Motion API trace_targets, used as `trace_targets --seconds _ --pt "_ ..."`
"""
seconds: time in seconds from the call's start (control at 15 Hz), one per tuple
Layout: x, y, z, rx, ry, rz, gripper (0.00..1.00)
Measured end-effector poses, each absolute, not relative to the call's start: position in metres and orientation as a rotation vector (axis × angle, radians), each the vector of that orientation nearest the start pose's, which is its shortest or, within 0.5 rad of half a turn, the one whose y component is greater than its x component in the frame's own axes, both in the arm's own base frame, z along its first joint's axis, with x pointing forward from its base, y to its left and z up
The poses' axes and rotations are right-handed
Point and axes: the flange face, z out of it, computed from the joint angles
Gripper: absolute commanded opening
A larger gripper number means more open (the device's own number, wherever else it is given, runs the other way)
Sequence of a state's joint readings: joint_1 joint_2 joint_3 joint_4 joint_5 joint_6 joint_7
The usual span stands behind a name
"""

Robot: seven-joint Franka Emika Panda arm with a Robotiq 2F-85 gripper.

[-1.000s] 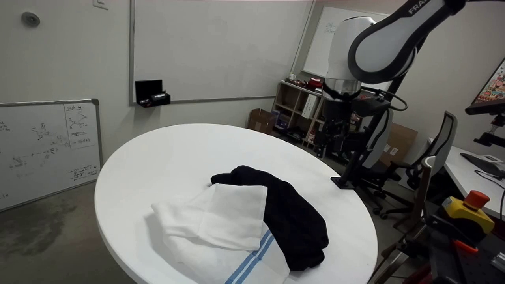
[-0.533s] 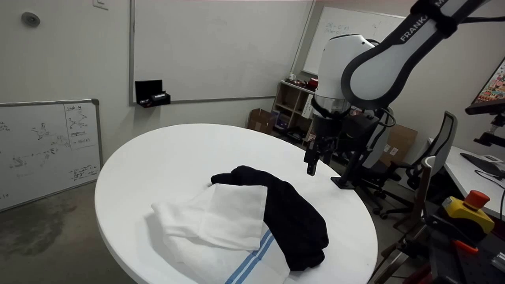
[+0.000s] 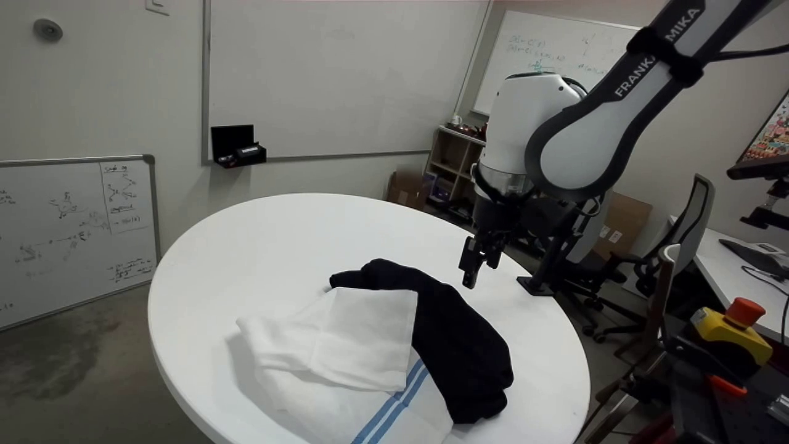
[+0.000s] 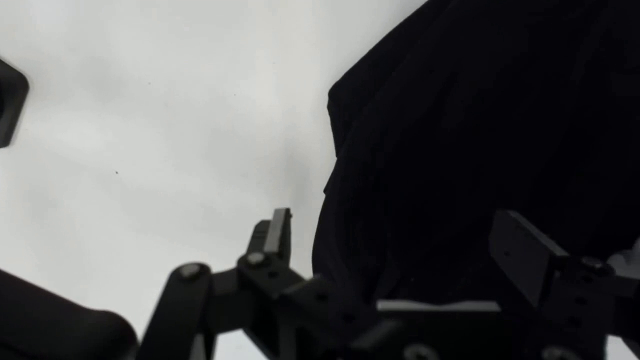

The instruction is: Hang and unhang the white cloth from the stand then hang up the black cloth

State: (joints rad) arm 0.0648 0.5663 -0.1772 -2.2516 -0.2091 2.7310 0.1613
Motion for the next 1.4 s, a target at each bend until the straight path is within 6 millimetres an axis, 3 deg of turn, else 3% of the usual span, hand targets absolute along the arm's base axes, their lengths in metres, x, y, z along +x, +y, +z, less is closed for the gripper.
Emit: trace_targets --seconds 0.33,0.4,0.53,1.07,1.4 --pt "0.52 -0.036 0.088 -3.316 0.064 0.074 1.0" --pt "0.521 -0.033 0.084 -3.316 0.077 0.07 0.75" --pt "0.523 -0.029 0.075 -3.318 0.103 0.075 0.67" --pt "0.532 -0.027 0.047 -3.333 0.162 0.096 0.04" --pt "0.535 -0.028 0.039 -3.341 0.161 0.101 0.01"
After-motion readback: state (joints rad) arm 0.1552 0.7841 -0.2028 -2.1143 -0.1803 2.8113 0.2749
